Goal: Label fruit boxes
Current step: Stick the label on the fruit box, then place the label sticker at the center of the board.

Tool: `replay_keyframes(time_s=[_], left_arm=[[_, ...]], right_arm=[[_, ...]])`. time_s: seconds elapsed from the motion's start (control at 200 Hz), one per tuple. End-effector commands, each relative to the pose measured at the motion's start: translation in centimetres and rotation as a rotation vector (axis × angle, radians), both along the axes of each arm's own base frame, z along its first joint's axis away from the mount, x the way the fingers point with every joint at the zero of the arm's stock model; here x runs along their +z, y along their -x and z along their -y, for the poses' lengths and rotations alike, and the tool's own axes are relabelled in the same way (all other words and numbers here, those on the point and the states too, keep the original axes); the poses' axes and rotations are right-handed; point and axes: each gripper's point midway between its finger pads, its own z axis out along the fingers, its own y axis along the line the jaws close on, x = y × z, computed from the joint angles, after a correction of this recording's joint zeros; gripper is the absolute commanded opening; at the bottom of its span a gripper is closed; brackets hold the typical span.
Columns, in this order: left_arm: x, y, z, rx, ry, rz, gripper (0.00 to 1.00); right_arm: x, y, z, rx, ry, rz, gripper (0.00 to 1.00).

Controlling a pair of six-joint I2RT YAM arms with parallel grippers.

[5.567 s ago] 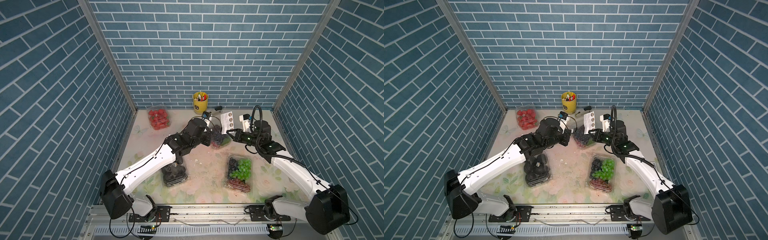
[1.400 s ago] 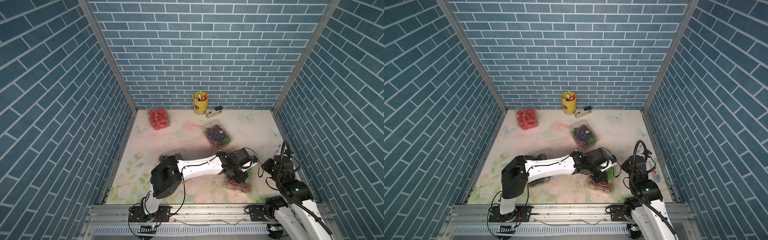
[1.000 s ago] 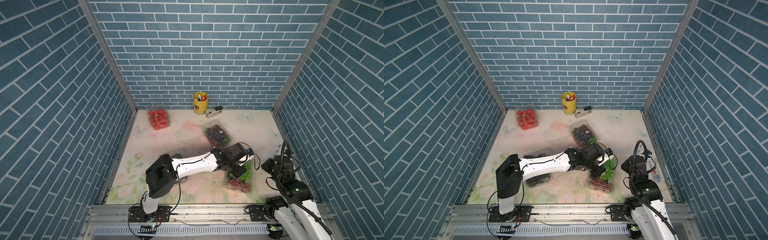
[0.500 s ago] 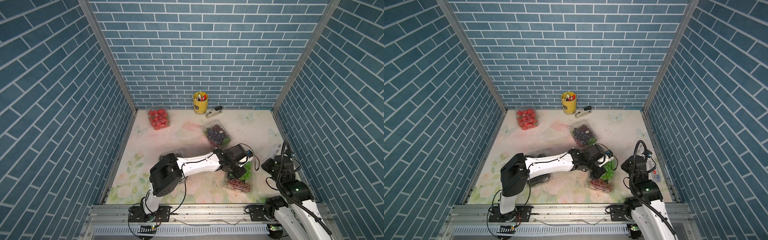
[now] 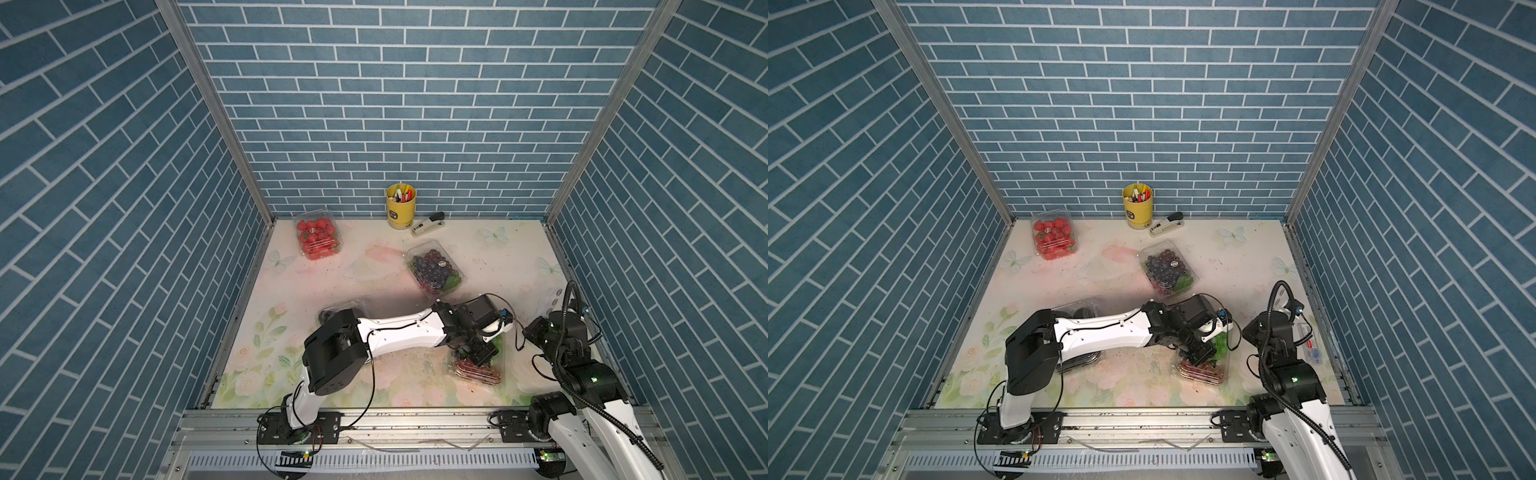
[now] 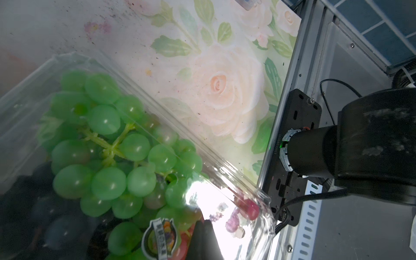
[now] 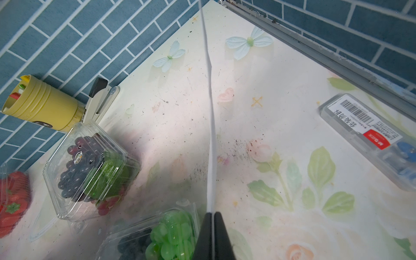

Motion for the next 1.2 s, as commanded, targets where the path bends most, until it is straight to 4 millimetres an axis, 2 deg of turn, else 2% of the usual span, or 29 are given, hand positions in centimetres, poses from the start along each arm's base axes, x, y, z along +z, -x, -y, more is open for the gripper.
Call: replay_keyframes(time_s=[0.0,0.065,0.215,0.28,0.385,0.5,0.61,0.74,0.82,0.915,1.02,1.09,1.19], left_arm=[[0.0,-1.0,-2.2,0.046,-0.04,0.028,0.0],[1.6,-1.7,-2.6,0.073,0.001,0.047,0.0],[5.3,-2.7,-3.8,0.108,0.091,0.093,0.09],[6.5,-3.5,-4.8,0.142,0.117,0.108,0.16],[8.2,-5.0,-6.8,0.199,0.157,0.134,0.22],[9.3,-7.5,-10.1,0.311,0.171,0.206,0.35],[10.1,-10.4,-14.3,0.466,0.176,0.262,0.57],[10.6,-12.6,-19.4,0.621,0.181,0.319,0.81],[11.0,-13.9,-22.9,0.735,0.16,0.393,0.99],[11.2,-15.1,-26.8,0.862,0.13,0.449,1.0],[11.4,-16.5,-31.4,1.035,0.068,0.496,1.0],[11.4,-17.2,-34.5,1.154,0.022,0.535,1.0],[11.5,-18.1,-38.5,1.298,-0.034,0.593,1.0]], right_arm=[[-0.8,0.0,-0.2,0.002,-0.022,-0.015,0.0],[-0.8,-0.5,-0.7,0.024,-0.028,-0.013,0.0],[-0.4,-2.5,-2.0,0.067,-0.051,0.012,0.01],[0.0,-3.7,-2.5,0.083,-0.054,0.028,0.02],[0.2,-6.0,-3.6,0.122,-0.058,0.042,0.03],[-0.1,-9.2,-4.9,0.161,-0.082,0.039,0.03],[-1.0,-12.2,-6.0,0.196,-0.133,0.031,0.03],[-1.5,-15.4,-7.6,0.258,-0.21,0.046,0.05],[-2.2,-17.1,-7.9,0.278,-0.237,0.035,0.12],[-3.7,-18.2,-8.0,0.291,-0.278,-0.014,0.3],[-5.5,-18.0,-7.0,0.254,-0.271,-0.072,0.54],[-6.5,-17.3,-6.1,0.221,-0.242,-0.112,0.65],[-6.8,-16.3,-4.8,0.184,-0.173,-0.147,0.74]])
